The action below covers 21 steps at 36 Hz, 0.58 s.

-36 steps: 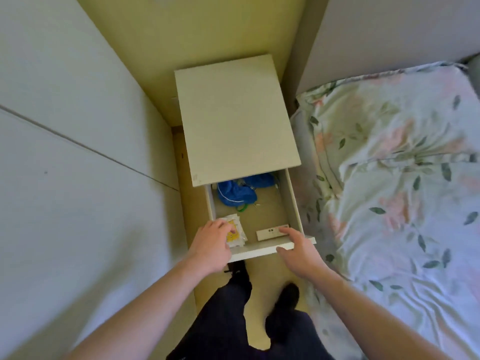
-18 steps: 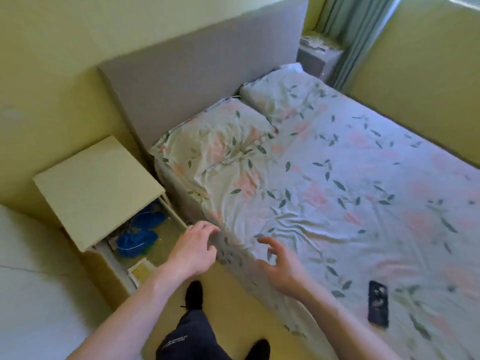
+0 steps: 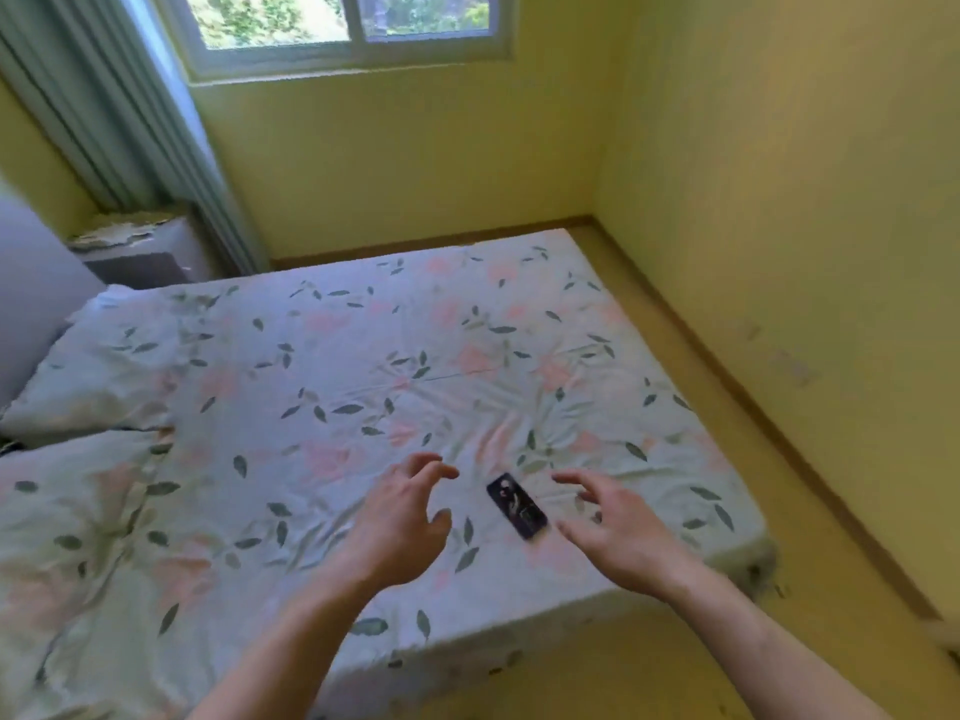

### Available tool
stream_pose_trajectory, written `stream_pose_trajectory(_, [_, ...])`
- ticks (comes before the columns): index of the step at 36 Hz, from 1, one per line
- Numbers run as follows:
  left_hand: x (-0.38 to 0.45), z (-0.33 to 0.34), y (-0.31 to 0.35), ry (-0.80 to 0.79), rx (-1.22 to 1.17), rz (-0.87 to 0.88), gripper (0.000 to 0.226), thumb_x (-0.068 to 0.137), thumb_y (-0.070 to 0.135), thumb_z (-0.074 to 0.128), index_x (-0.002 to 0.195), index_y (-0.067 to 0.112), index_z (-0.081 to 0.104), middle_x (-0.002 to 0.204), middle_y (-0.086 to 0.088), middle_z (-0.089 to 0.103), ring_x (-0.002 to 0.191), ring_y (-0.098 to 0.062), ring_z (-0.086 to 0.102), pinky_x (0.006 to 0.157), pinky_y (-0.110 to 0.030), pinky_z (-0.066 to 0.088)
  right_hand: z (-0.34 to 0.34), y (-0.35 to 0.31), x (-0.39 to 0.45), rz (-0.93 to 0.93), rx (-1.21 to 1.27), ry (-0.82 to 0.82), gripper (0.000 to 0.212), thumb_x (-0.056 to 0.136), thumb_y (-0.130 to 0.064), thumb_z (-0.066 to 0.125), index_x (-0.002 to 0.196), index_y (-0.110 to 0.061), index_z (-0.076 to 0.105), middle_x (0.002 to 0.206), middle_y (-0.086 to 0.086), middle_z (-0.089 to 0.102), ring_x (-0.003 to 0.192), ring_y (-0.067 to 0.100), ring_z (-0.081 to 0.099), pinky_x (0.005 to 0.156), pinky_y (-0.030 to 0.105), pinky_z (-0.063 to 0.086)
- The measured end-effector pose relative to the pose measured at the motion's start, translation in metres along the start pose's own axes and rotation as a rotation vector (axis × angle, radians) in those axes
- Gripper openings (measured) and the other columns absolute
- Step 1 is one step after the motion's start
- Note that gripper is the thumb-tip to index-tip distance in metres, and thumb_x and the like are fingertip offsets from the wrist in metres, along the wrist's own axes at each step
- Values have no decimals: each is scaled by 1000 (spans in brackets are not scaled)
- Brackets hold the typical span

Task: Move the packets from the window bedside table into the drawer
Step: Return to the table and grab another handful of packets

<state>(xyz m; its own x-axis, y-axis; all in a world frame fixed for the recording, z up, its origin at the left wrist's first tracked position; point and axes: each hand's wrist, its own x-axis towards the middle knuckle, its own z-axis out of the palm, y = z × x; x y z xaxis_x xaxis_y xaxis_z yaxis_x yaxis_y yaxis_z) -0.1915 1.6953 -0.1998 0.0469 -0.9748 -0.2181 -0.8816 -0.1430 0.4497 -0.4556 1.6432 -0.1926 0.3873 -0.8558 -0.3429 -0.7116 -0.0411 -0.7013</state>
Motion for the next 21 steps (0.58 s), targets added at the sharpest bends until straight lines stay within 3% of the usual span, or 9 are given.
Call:
stream_pose_trajectory(5, [62,35,117,-86,34,211,41,97,34,54,138,39,47,154,14,32,142,-15,32,119,-35,29,-81,83,-32,132,98,176,49,93,-32,67,139,-37,51,143,-18,49,132,8,48,109,32,42])
stream_pose_trajectory(8, [91,65,188,-116,89,309,43,95,45,51,137,44,45,153,18,31,141,-15,34,118,-39,29,-125,136,-51,186,157,252,46,93,-30,67,136,-39,52,140,-19,49,132,9,48,112,35,42])
stream_pose_trajectory(10, [107,85,236,-132,104,351,43,97,44,51,139,43,44,154,19,30,141,-12,33,116,-32,29,-155,171,-62,209,183,289,44,93,-29,69,133,-40,52,135,-19,50,132,9,48,112,33,42])
stream_pose_trajectory(14, [131,126,330,-144,70,357,42,98,39,53,139,41,45,154,18,29,141,-11,32,116,-30,27,-219,235,-81,240,155,311,44,95,-31,66,136,-37,51,127,-21,47,124,3,46,107,25,40])
stream_pose_trajectory(21, [164,169,442,-93,45,314,42,97,45,53,138,43,44,154,19,30,139,-10,38,112,-34,37,-335,317,-91,231,76,264,47,96,-36,64,139,-39,48,133,-23,43,129,5,46,104,28,44])
